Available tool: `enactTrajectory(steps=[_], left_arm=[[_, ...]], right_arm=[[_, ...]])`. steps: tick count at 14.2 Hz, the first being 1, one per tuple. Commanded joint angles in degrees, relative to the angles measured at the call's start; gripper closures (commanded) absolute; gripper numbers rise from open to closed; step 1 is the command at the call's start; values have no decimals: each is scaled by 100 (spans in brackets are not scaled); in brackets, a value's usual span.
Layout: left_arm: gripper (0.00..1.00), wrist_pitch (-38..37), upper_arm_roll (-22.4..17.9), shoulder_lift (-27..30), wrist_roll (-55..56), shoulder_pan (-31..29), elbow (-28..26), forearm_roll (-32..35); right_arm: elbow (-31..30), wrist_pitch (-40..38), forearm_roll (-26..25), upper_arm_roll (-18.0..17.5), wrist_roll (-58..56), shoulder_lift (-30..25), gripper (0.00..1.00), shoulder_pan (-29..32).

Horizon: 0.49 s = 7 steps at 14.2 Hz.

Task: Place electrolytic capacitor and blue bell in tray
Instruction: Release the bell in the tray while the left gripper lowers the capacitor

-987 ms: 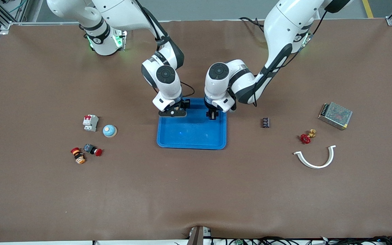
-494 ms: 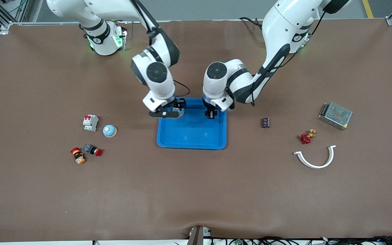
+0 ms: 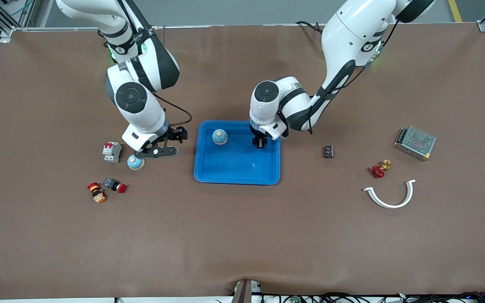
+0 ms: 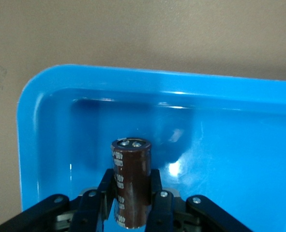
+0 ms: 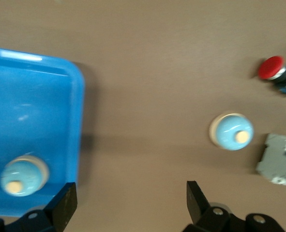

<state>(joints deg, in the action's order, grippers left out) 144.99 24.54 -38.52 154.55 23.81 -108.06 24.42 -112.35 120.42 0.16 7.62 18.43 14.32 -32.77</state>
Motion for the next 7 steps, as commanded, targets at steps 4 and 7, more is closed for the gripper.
enactTrajectory(steps=[4,7], left_arm=[[100,30,-55,-68,313,124,109,203],[0,29,-55,-85,382,141,109,589]], right_arm=[[-68,105,-130,-76,-1190,9,0,1035],[-94,421,-139,-76,-1692,185,0,1378]])
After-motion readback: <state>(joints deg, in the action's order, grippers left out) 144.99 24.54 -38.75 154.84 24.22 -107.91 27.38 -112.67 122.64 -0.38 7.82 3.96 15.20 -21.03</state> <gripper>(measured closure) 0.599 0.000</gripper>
